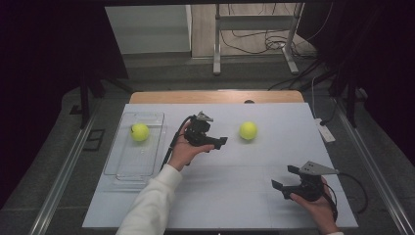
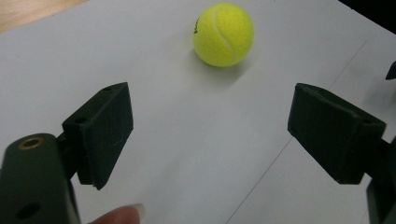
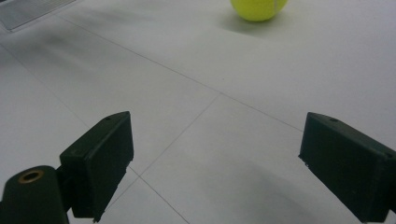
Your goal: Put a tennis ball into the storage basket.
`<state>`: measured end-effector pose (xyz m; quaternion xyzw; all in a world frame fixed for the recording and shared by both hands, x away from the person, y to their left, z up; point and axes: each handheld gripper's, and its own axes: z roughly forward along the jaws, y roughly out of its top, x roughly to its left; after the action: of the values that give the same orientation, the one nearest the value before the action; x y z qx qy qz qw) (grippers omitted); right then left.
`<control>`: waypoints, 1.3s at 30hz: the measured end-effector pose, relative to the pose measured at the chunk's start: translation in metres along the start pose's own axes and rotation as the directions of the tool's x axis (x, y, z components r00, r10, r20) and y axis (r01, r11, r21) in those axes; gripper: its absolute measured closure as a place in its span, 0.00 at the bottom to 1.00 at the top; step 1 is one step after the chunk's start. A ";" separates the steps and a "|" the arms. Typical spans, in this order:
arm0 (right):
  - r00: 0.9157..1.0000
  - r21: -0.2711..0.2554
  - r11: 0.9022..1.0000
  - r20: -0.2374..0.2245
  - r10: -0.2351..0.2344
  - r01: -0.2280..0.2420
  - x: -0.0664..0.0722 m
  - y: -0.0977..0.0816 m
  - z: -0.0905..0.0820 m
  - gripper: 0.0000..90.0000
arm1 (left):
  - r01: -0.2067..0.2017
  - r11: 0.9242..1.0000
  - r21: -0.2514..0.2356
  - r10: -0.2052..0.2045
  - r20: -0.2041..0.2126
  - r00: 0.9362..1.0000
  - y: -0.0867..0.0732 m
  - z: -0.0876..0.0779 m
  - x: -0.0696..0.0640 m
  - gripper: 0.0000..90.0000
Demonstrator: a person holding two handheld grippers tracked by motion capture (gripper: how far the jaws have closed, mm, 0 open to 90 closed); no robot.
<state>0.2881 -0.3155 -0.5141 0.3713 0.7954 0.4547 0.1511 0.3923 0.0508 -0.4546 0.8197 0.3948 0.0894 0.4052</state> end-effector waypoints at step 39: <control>1.000 -0.002 1.000 -0.004 0.001 -0.001 0.001 0.000 0.000 0.11 | -0.032 0.999 0.036 0.031 0.008 0.999 0.026 0.034 -0.016 0.15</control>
<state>0.2880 -0.3149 -0.5142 0.3707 0.7951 0.4561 0.1498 0.4120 0.0098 -0.4552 0.8333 0.3820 0.0857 0.3902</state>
